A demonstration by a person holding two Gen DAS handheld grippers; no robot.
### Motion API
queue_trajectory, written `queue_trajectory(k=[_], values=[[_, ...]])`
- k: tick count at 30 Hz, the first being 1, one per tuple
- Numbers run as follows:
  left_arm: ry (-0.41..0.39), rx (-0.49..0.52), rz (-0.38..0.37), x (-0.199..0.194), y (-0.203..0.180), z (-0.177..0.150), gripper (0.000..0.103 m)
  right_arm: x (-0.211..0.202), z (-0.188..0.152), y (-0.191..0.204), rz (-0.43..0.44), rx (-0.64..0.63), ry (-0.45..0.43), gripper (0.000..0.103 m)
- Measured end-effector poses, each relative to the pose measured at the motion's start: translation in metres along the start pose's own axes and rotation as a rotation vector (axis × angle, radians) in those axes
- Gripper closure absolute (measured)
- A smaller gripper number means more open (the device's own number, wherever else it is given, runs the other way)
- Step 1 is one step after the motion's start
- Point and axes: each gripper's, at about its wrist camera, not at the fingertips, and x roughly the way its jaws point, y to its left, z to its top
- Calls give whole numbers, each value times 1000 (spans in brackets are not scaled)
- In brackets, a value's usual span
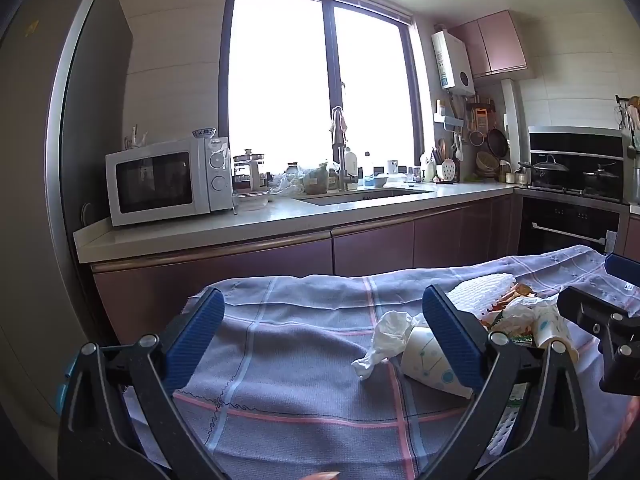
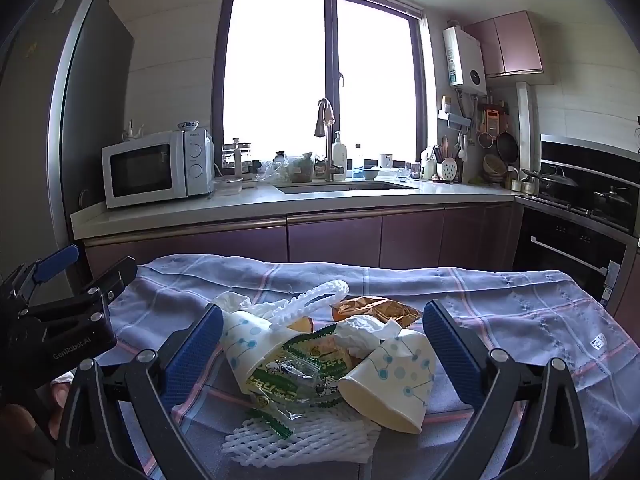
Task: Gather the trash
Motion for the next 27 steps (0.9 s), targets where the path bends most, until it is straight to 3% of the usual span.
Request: queue_trajectory(k=[27], values=[[-10, -24, -2, -4, 1, -6, 5, -2, -1, -4, 1, 17, -3, 6]])
